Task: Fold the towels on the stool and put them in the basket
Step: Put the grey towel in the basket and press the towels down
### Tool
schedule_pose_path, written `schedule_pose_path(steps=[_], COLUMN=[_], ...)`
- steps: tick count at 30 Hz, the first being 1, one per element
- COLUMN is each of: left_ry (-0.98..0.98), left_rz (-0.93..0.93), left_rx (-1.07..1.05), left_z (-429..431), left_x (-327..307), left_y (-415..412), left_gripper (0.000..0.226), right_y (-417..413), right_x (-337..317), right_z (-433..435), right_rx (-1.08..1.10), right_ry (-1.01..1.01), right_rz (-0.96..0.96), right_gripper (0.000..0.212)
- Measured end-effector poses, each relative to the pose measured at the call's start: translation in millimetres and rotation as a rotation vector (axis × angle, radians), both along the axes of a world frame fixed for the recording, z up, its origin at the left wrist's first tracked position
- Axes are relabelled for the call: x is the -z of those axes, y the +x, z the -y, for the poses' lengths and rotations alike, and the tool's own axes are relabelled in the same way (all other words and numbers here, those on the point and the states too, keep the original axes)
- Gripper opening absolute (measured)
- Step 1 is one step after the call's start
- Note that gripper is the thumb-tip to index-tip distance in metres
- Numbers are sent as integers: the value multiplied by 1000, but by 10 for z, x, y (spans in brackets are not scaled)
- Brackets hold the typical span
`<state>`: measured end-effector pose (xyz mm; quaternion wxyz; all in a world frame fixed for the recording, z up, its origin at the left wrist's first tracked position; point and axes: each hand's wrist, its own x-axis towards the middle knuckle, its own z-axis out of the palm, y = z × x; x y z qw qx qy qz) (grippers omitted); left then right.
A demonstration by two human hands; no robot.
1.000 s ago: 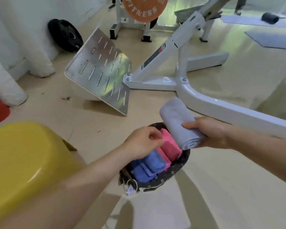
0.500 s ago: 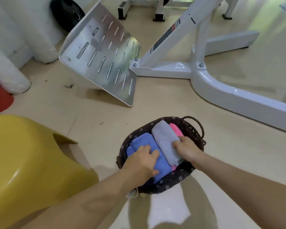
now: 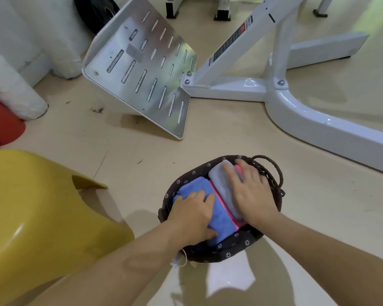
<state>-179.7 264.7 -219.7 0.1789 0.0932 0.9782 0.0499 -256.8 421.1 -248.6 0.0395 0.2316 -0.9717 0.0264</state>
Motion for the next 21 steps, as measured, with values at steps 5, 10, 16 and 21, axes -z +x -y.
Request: schedule_pose_path(steps=[5, 10, 16, 21], left_ry=[-63, -36, -58, -35], left_rz=[-103, 51, 115, 154], left_rx=[110, 77, 88, 63], left_z=[-11, 45, 109, 131], left_x=[60, 199, 313, 199], left_y=[-107, -102, -185, -218], left_gripper=[89, 111, 113, 111], right_y=[-57, -82, -113, -96], right_x=[207, 323, 280, 92], right_z=[-14, -137, -105, -52], right_rx=[-263, -187, -159, -78], right_ry=[77, 98, 168, -2], right_rz=[152, 315, 365, 397], right_gripper=[64, 85, 97, 76])
